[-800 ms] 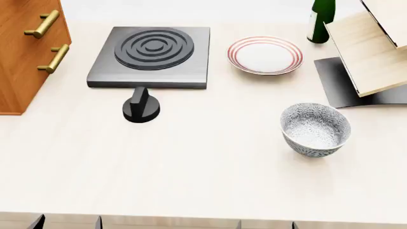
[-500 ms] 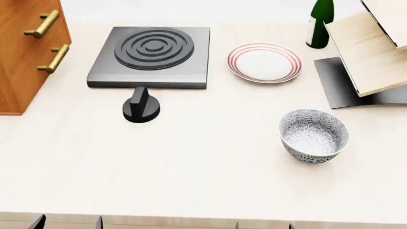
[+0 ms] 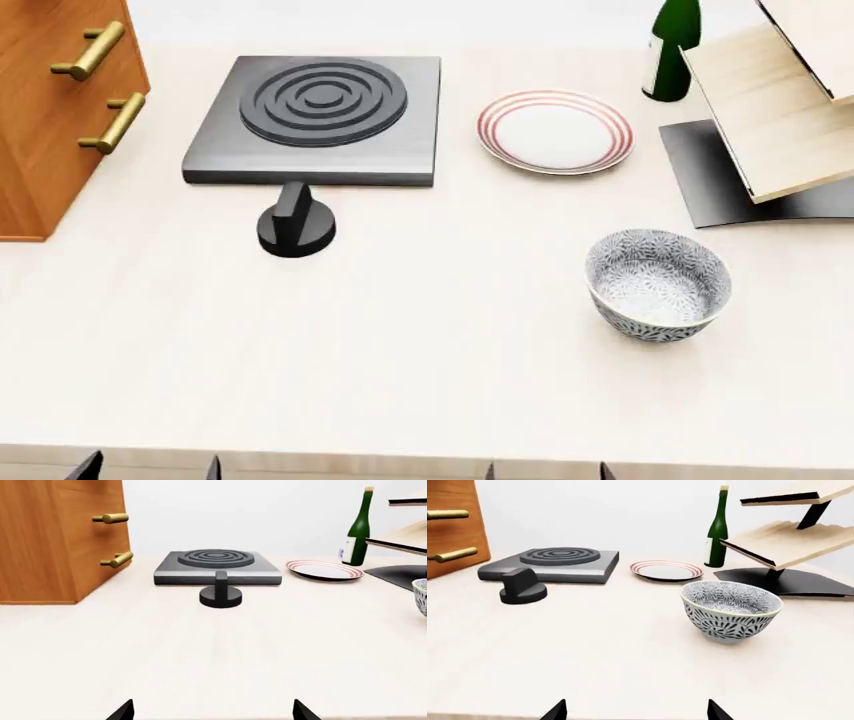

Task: Put the bowl on the stove.

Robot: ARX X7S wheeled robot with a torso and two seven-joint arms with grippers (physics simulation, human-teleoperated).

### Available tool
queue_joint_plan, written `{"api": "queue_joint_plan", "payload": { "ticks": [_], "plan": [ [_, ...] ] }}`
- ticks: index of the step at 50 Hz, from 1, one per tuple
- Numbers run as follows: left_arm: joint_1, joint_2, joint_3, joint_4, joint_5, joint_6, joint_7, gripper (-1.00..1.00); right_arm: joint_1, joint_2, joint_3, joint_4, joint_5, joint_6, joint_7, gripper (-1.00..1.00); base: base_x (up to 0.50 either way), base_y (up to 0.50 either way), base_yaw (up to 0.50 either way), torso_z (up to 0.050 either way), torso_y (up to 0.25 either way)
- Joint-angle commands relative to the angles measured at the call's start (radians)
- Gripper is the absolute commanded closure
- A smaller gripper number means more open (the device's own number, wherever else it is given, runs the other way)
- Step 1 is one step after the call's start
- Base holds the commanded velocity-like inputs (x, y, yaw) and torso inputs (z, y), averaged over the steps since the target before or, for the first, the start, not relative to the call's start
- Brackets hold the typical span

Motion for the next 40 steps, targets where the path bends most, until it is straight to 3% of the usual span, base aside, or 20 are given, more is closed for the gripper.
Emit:
{"api": "queue_joint_plan", "payload": {
  "ticks": [1, 5, 11, 18, 26, 27, 29, 31, 32, 33, 34, 36, 40],
  "plan": [
    [0.001, -0.004, -0.016, 0.063, 0.0, -0.018, -0.004, -1.0, 0.048, 0.028, -0.001, -0.087, -0.036, 0.055, -0.013, -1.0, 0.0, 0.0, 0.0, 0.0, 0.0],
    [-0.001, -0.044, -0.017, 0.157, 0.035, -0.052, -0.021, -1.0, 0.13, 0.06, 0.056, -0.214, 0.054, 0.223, -0.047, -1.0, 0.0, 0.0, 0.0, 0.0, 0.0],
    [-0.007, -0.116, -0.127, 0.421, -0.065, -0.198, -0.015, -1.0, 0.277, 0.166, 0.184, -0.392, 0.237, 0.508, -0.11, -1.0, 0.0, 0.0, 0.0, 0.0, 0.0],
    [-0.014, -0.233, -0.255, 0.739, -0.161, -0.342, 0.002, -1.0, 0.369, 0.308, 0.307, -0.467, 0.3, 0.618, -0.147, -1.0, 0.0, 0.0, 0.0, 0.0, 0.0],
    [-0.057, -0.35, -0.408, 1.001, -0.303, -0.486, -0.043, -1.0, 0.348, 0.451, 0.488, -0.544, 0.38, 0.674, -0.222, -1.0, 0.0, 0.0, 0.0, 0.0, 0.0],
    [-0.041, -0.42, -0.408, 1.002, -0.364, -0.452, -0.11, -1.0, 0.34, 0.466, 0.517, -0.554, 0.397, 0.683, -0.235, -1.0, 0.0, 0.0, 0.0, 0.0, 0.0],
    [0.047, -0.718, -0.393, 1.002, -0.541, -0.268, -0.401, -1.0, 0.308, 0.505, 0.625, -0.589, 0.446, 0.701, -0.275, -1.0, 0.0, 0.0, 0.0, 0.0, 0.0],
    [0.132, -0.906, -0.388, 1.002, -0.602, -0.129, -0.57, -1.0, 0.296, 0.518, 0.686, -0.6, 0.464, 0.71, -0.283, -1.0, 0.0, 0.0, 0.0, 0.0, 0.0],
    [0.246, -1.045, -0.456, 1.002, -0.626, -0.019, -0.689, -1.0, 0.275, 0.533, 0.779, -0.614, 0.501, 0.721, -0.31, -1.0, 0.0, 0.0, 0.0, 0.0, 0.0],
    [0.336, -1.128, -0.495, 1.002, -0.62, 0.049, -0.763, -1.0, 0.265, 0.538, 0.799, -0.616, 0.499, 0.72, -0.313, -1.0, 0.0, 0.0, 0.0, 0.0, 0.0],
    [0.475, -1.198, -0.613, 1.002, -0.617, 0.131, -0.806, -1.0, 0.246, 0.554, 0.871, -0.618, 0.529, 0.747, -0.333, -1.0, 0.0, 0.0, 0.0, 0.0, 0.0],
    [0.732, -1.243, -0.835, 1.002, -0.603, 0.241, -0.832, -1.0, 0.222, 0.564, 0.962, -0.621, 0.564, 0.774, -0.357, -1.0, 0.0, 0.0, 0.0, 0.0, 0.0],
    [0.783, -1.195, -0.952, 1.003, -0.627, 0.272, -0.763, -1.0, 0.17, 0.567, 1.098, -0.613, 0.59, 0.784, -0.406, -1.0, 0.0, 0.0, 0.0, 0.0, 0.0]
  ]
}}
